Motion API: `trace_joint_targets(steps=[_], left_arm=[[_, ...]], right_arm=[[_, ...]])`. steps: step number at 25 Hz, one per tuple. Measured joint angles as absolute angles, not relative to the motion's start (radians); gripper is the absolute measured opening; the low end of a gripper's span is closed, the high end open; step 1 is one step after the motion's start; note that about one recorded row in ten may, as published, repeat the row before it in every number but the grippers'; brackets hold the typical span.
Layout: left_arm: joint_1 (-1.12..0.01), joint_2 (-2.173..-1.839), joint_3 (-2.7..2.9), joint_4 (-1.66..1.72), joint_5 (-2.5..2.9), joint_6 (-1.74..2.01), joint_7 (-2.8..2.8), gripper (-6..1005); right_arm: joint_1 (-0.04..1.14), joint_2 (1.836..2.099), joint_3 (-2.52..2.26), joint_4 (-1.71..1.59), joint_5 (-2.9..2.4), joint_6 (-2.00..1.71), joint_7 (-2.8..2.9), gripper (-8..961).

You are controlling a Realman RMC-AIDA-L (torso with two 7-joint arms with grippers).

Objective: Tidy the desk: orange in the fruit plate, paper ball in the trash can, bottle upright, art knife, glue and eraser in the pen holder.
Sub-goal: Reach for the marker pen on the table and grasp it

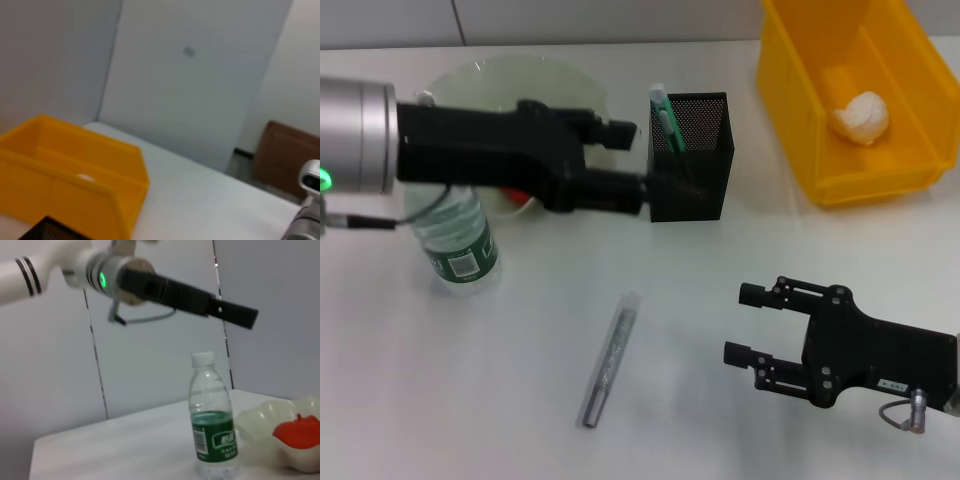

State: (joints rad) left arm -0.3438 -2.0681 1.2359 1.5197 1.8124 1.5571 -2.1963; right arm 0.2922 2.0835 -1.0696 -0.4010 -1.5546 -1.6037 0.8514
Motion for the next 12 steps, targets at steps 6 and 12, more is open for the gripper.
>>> trace_joint_targets(steps=[6,12], left_arm=[[-0.396,-2.067,1.24,1.716,2.046,1.594,-2.434,798],[-0.501,-2.071,1.301,1.712,2.213,1.69,-2.572,798]], right_arm=[[0.302,2.084,-1.068,-0.4,-1.555,-1.596,0.851,668],[0.311,2.087,-1.069,-0.398,-1.554,-1.581,0.824,668]])
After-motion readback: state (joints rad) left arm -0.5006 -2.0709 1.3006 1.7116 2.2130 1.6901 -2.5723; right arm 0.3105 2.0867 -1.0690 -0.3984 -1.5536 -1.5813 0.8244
